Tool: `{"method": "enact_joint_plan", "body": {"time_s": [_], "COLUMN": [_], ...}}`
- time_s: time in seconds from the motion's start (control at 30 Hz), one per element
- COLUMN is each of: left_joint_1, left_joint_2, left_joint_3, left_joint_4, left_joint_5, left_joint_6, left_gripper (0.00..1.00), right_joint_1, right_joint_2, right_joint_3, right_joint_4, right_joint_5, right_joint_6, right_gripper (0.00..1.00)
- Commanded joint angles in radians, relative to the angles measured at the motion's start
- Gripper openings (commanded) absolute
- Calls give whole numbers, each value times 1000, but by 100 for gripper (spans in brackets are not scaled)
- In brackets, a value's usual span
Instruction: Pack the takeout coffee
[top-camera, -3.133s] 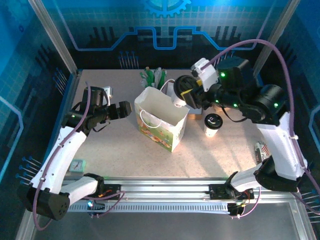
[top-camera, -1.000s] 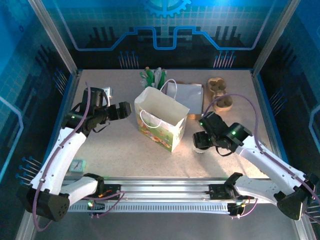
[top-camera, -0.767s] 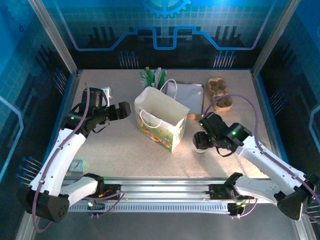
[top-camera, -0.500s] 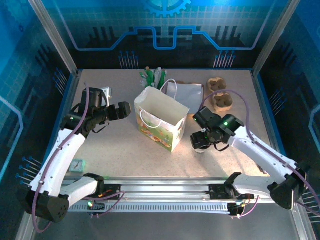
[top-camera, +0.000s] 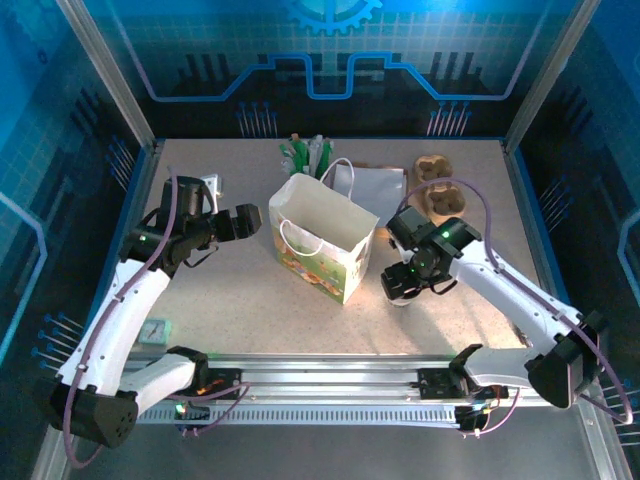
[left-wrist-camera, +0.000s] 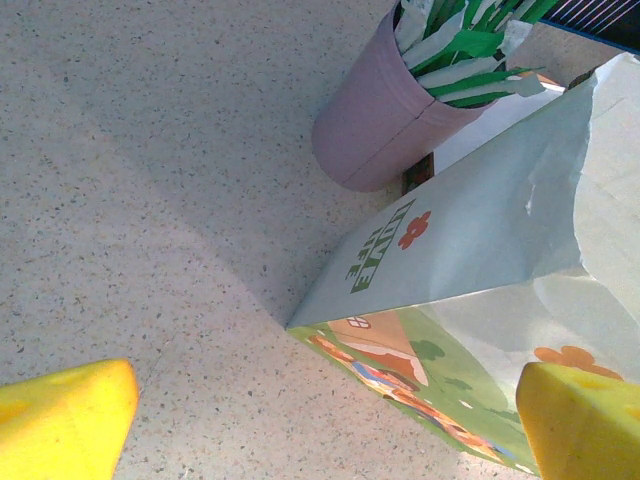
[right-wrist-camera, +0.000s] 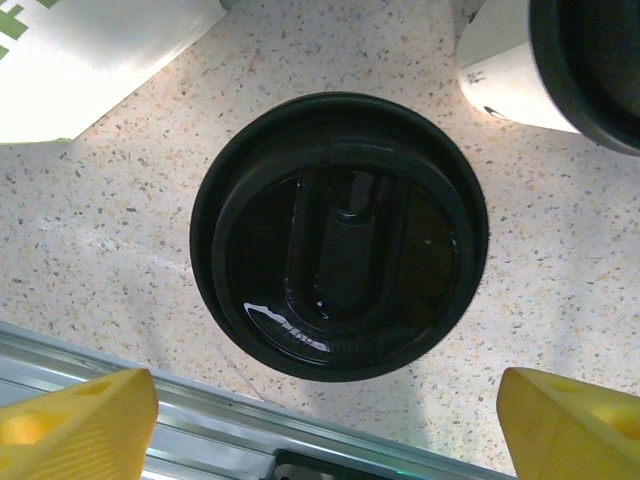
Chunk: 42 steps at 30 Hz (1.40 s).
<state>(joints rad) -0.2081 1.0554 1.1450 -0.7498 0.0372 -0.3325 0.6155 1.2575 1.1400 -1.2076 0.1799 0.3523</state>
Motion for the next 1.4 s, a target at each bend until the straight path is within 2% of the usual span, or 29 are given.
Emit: {"method": "enact_joint_plan", "body": {"time_s": [0.0,0.3,1.17,1.37], "left_joint_1": [10,10,11,12], "left_joint_2": [-17,-12,-14,-16], "left_joint_3": [-13,-12,-15,-15], "left_joint_4": [9,7,10,9], "left_joint_5": [-18,-22,-28,-31], "left_joint_6": [26,30,33,35], "left_gripper": [98,98,98,98], "right_joint_1": [-20,-56,-62,-63], "right_joint_2": [16,66,98,103], "right_joint_3": [14,24,-5,-9], "right_joint_4": [15,26,70,68], "right_joint_5": [-32,-24,-9,-1], "right_joint_6": [-33,-52,-30,-22], "right_gripper": [88,86,76,77]}}
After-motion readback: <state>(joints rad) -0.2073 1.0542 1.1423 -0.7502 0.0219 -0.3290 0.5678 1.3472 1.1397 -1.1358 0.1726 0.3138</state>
